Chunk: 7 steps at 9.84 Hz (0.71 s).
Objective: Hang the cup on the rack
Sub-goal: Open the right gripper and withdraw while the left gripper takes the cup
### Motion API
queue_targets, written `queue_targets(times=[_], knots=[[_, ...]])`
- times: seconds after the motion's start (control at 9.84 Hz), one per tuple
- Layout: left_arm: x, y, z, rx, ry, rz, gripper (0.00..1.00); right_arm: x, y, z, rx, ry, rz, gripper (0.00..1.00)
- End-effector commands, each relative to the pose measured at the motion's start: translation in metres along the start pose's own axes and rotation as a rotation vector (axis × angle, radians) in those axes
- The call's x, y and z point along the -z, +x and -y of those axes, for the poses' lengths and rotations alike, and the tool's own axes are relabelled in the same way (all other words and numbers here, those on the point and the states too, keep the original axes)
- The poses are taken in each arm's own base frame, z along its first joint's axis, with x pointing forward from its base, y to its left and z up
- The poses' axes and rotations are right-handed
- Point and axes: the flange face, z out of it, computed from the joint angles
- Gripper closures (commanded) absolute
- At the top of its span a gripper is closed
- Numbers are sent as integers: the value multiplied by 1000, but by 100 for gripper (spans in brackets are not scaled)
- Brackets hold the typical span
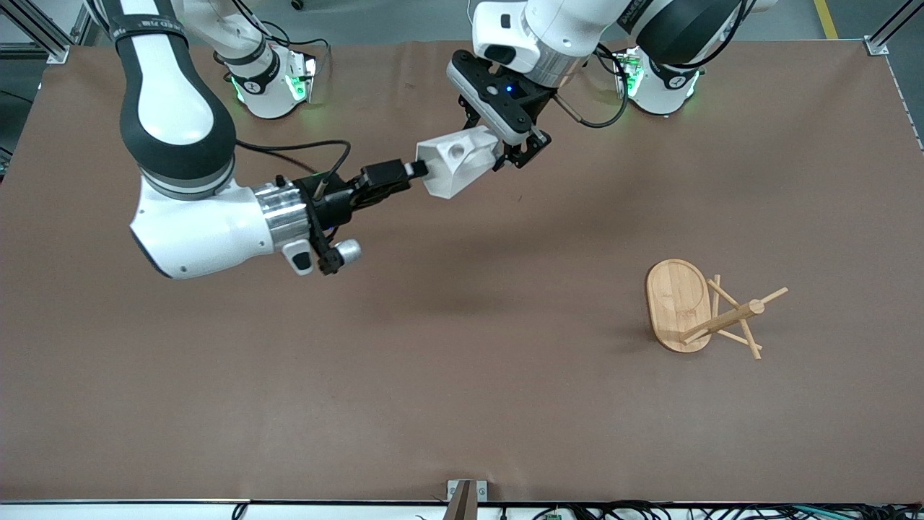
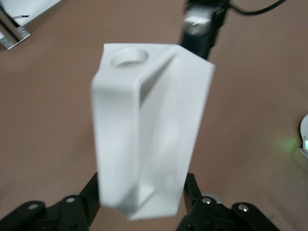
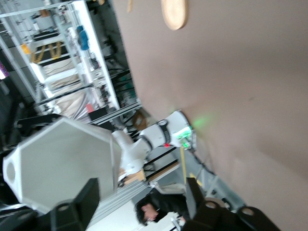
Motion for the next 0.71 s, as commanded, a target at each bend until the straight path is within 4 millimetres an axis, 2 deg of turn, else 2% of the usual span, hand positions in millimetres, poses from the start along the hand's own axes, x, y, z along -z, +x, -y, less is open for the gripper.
queue_targets(times=[0.0,0.2,0.41,0.61], knots=[[-7,-7,44,70,35,23,87,54,-18,-27,-37,-128,-49,0],[-3,-8,62,96,44,17,87,89,-22,-54,-78,-261,-100,0],[-7,-9,70,107,43,26,88,123,-27,-73,-107,-442,-167,0],[-11,-12,96,147,63,37,90,154,-35,-81,-123,-558,-248,0]])
